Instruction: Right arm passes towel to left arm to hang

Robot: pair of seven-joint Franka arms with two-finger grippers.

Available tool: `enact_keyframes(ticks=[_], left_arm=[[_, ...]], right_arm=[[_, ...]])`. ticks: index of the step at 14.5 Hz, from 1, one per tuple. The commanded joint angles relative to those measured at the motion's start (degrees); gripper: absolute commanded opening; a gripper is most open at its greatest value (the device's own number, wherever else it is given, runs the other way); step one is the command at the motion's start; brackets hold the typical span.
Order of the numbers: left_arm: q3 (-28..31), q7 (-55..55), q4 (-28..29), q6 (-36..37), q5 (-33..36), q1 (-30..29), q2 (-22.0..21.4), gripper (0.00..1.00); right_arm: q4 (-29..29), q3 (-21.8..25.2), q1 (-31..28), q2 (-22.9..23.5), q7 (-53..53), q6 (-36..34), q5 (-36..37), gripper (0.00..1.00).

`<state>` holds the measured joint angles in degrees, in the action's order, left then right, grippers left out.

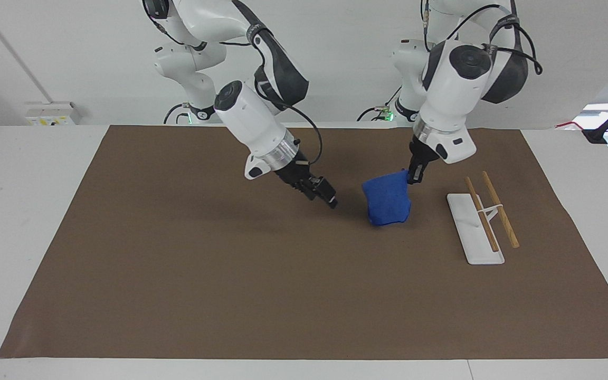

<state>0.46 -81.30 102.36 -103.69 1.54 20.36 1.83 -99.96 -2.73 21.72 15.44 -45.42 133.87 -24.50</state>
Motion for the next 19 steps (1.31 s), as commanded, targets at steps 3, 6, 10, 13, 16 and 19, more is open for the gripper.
enact_keyframes(ticks=[3,6,10,13,16,19], left_arm=[[-0.2,12.1,0.3,-0.9,4.6,-6.8,-0.4,0.0],[0.0,16.7,-0.6,-5.0,10.0,-9.7,0.2,0.0],[0.3,21.2,-0.9,-4.6,11.9,-13.0,0.0,0.0],[0.3,21.9,-0.4,-6.1,16.3,-15.5,-0.2,0.02],[0.3,23.9,0.5,-10.1,16.3,-18.2,-0.1,0.01],[0.3,26.9,4.0,-12.6,16.3,-20.3,-1.3,0.01]], right_arm=[[-1.0,-0.4,-16.0,-3.7,21.9,-13.3,12.1,1.0],[0.6,-0.8,-22.8,-8.6,31.2,-23.8,27.3,1.0],[7.4,-0.6,-27.9,-13.1,34.9,-39.0,31.5,1.0],[16.6,-0.5,-28.4,-12.5,38.1,-50.9,32.1,1.0],[18.9,-0.7,-29.9,-11.3,42.2,-54.6,31.4,1.0],[20.3,-1.0,-29.7,-11.2,45.5,-57.1,30.3,1.0]])
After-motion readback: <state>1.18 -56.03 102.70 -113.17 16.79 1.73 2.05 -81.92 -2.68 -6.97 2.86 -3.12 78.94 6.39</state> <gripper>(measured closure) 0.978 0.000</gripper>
